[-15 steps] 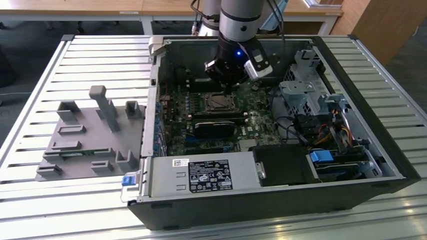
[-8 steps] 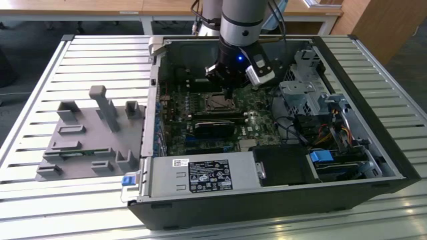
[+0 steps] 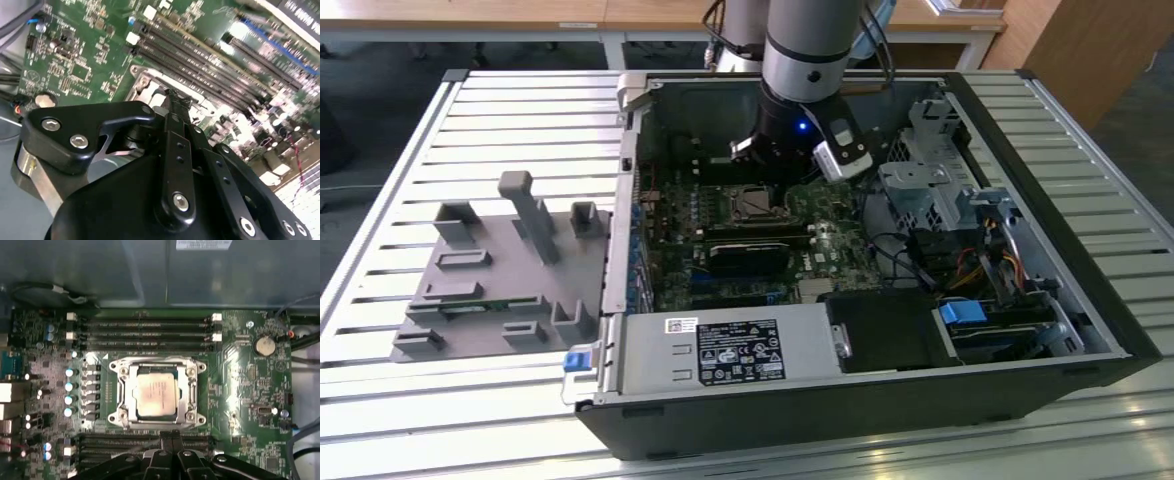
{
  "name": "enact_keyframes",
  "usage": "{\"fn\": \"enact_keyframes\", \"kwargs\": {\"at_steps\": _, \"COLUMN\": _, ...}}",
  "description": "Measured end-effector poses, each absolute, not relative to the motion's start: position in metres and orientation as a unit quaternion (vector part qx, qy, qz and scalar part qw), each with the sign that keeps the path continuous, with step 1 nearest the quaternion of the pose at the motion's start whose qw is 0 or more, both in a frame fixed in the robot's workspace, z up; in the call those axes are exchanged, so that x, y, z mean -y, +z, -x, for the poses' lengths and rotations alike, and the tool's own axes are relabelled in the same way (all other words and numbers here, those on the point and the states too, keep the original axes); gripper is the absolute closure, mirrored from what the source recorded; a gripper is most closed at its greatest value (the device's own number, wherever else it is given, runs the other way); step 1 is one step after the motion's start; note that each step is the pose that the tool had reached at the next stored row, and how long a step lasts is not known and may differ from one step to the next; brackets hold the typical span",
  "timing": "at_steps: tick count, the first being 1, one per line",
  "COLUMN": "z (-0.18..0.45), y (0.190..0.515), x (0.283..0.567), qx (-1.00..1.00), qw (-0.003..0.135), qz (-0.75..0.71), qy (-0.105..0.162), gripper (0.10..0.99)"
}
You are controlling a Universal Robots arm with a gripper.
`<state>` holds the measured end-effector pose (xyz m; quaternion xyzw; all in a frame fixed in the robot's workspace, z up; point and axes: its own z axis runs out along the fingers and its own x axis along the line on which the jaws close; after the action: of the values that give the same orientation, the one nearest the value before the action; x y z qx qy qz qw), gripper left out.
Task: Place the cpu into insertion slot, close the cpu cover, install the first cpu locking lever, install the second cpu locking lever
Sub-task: 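Install the second cpu locking lever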
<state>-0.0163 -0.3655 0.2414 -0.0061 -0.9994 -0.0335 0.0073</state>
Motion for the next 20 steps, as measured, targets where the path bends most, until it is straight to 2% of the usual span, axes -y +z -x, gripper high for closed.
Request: {"fn": "enact_keyframes", "kwargs": {"at_steps": 20, "z": 0.044, "y": 0.231, "x": 0.371, "qx": 0.999, "qw": 0.007, "qz": 0.006, "qy": -0.035, "gripper": 0.980}}
